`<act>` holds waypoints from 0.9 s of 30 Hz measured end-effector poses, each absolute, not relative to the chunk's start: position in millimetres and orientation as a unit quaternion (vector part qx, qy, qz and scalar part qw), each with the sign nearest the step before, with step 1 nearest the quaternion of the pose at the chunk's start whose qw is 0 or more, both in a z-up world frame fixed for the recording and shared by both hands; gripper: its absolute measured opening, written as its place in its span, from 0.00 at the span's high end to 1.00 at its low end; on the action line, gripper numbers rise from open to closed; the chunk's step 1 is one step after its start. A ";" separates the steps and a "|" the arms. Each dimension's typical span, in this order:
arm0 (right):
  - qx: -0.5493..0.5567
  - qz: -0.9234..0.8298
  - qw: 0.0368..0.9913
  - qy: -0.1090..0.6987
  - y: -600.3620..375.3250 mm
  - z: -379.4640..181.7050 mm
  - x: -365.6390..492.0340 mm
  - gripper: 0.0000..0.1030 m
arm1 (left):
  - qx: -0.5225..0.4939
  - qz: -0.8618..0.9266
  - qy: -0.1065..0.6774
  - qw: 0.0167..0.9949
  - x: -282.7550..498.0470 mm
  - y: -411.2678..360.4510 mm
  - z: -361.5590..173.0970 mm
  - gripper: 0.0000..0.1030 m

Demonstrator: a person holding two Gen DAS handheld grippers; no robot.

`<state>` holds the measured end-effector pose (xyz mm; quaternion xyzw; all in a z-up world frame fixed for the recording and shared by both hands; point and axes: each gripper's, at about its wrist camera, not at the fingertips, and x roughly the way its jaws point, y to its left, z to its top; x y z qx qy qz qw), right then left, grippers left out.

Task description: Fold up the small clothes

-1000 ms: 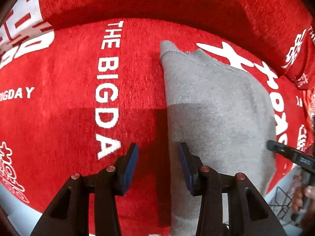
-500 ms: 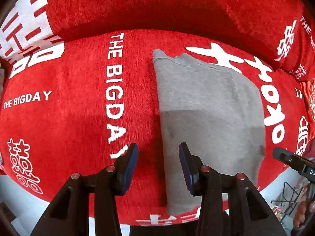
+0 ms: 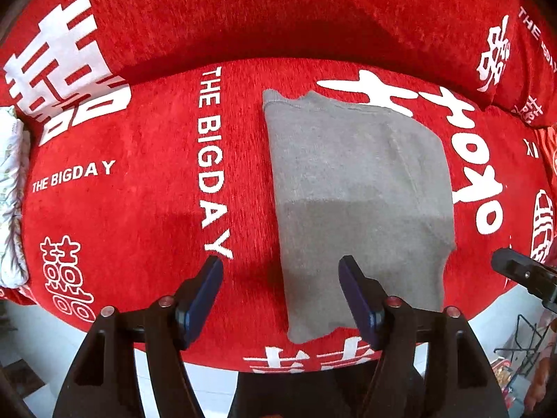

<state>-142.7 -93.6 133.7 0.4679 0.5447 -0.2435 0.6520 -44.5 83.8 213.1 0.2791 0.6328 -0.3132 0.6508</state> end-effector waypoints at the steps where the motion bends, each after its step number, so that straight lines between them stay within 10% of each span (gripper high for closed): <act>1: 0.463 -0.245 0.653 0.547 -91.9 135.6 -142.4 0.37 | 0.278 -0.313 0.630 0.655 -46.2 84.5 216.5 0.06; 6: 0.452 -0.257 0.649 0.556 -88.0 140.9 -142.0 0.36 | 0.281 -0.312 0.618 0.665 -50.2 85.4 229.0 0.02; 8: 0.445 -0.264 0.649 0.558 -88.3 143.7 -140.9 0.20 | 0.280 -0.313 0.621 0.662 -50.4 85.4 230.6 0.02; 27: 0.410 -0.287 0.659 0.562 -79.2 162.4 -136.3 0.20 | 0.302 -0.317 0.629 0.642 -60.8 82.5 235.9 0.02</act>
